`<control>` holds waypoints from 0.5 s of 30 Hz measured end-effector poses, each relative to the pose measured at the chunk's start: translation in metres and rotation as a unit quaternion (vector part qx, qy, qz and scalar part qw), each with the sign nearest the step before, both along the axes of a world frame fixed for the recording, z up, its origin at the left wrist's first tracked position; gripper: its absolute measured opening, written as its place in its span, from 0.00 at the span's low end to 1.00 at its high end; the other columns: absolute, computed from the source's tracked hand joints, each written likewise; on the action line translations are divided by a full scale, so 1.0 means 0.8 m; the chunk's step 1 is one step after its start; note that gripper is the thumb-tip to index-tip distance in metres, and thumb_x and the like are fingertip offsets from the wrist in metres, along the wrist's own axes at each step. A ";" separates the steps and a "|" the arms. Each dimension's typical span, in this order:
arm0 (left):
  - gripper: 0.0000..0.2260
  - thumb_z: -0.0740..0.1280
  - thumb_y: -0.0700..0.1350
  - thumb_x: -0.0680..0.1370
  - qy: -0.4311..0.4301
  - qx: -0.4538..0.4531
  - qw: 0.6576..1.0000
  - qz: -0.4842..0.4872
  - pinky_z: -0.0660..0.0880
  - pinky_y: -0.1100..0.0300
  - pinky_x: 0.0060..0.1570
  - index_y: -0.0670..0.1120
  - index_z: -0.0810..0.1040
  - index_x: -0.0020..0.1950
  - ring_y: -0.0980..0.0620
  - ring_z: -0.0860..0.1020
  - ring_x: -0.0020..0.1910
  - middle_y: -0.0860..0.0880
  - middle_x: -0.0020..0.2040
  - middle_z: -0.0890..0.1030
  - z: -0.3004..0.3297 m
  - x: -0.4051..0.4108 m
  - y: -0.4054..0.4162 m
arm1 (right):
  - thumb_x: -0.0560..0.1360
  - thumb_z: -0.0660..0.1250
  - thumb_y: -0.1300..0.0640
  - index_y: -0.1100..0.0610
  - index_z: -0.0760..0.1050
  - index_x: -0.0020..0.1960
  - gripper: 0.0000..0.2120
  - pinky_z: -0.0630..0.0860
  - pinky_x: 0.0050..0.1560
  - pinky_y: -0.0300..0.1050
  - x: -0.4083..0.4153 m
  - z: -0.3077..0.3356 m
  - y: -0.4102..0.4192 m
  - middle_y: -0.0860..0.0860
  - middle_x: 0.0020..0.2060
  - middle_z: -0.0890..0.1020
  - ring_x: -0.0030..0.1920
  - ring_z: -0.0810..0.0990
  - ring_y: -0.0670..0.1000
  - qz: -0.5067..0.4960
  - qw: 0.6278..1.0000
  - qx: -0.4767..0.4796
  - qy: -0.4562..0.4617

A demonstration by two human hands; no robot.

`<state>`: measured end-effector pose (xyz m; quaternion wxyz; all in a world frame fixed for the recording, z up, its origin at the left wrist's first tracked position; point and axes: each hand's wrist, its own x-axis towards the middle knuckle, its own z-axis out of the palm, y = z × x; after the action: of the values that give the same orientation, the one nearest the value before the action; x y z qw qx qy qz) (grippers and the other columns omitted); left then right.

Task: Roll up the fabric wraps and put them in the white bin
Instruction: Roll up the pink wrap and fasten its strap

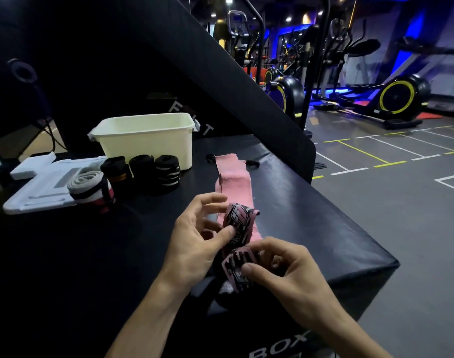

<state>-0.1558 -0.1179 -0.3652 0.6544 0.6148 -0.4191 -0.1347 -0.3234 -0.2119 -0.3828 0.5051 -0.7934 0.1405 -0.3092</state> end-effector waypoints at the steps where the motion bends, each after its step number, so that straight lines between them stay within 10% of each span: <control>1: 0.23 0.76 0.30 0.72 0.001 -0.006 1.000 -0.002 0.78 0.55 0.46 0.52 0.80 0.60 0.57 0.78 0.39 0.53 0.54 0.85 0.000 0.000 0.000 | 0.73 0.78 0.53 0.48 0.85 0.53 0.09 0.77 0.41 0.58 0.000 0.000 -0.001 0.49 0.37 0.84 0.38 0.78 0.54 -0.002 1.000 -0.008 -0.011; 5: 0.24 0.75 0.29 0.72 0.023 -0.031 0.999 -0.034 0.78 0.52 0.48 0.52 0.81 0.61 0.53 0.79 0.43 0.49 0.52 0.84 0.000 0.000 -0.003 | 0.73 0.76 0.57 0.48 0.82 0.50 0.08 0.76 0.45 0.65 0.002 0.007 -0.002 0.52 0.41 0.82 0.43 0.79 0.58 -0.015 0.997 -0.027 -0.072; 11: 0.23 0.67 0.19 0.72 0.052 -0.074 0.992 -0.093 0.80 0.64 0.46 0.47 0.85 0.47 0.53 0.85 0.45 0.46 0.44 0.87 0.004 -0.015 -0.002 | 0.73 0.76 0.60 0.49 0.81 0.47 0.08 0.79 0.50 0.46 0.009 0.017 -0.012 0.50 0.54 0.80 0.55 0.82 0.51 -0.085 0.983 0.040 -0.160; 15: 0.11 0.71 0.29 0.72 0.047 -0.117 0.985 -0.115 0.80 0.62 0.49 0.44 0.87 0.47 0.50 0.86 0.48 0.45 0.47 0.88 0.008 -0.024 0.002 | 0.72 0.73 0.64 0.63 0.79 0.49 0.07 0.80 0.49 0.42 0.011 0.022 -0.011 0.56 0.47 0.86 0.49 0.84 0.50 -0.054 0.970 0.138 -0.191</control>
<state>-0.1746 -0.1160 -0.3585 0.7208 0.4749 -0.4689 -0.1874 -0.3149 -0.2206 -0.3648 0.6094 -0.6339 0.1253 -0.4594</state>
